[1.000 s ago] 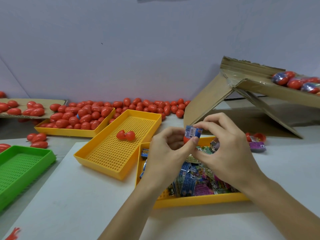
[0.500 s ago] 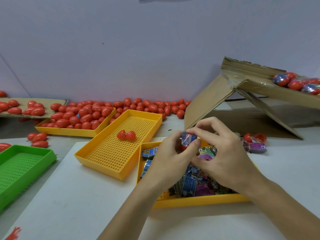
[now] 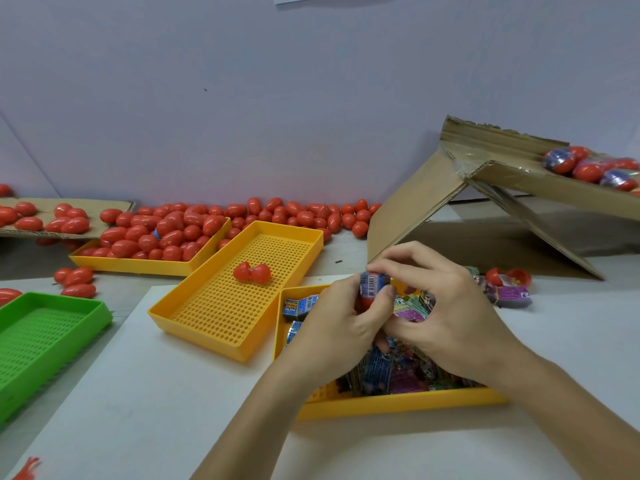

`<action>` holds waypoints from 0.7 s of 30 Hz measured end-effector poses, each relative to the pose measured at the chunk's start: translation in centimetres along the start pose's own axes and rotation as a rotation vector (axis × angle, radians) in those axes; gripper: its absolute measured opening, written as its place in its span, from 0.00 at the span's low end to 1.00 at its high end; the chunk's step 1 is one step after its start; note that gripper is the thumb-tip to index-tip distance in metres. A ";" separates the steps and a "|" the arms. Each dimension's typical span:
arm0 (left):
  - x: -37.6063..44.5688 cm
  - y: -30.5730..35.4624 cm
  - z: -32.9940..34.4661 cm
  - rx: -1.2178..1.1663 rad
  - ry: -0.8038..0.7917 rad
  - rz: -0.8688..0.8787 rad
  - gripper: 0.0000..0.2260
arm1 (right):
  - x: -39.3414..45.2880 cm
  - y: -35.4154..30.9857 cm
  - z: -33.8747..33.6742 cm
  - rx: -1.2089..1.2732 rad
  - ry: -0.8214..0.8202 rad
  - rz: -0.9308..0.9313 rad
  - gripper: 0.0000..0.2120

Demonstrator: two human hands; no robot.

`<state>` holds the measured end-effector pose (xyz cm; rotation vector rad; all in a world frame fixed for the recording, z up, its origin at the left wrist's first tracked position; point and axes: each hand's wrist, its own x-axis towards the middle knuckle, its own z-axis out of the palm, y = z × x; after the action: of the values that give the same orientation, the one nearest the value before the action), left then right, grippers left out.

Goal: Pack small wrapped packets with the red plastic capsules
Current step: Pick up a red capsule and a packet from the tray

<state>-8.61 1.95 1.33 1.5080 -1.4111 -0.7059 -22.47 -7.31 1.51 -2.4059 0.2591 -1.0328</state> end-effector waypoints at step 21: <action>0.2 0.1 1.2 -0.196 0.089 0.009 0.09 | 0.1 -0.1 0.1 0.077 0.045 0.084 0.20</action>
<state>-9.68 1.46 0.99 1.3629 -1.2440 -0.7399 -22.33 -7.16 1.53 -2.2850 0.3270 -1.0415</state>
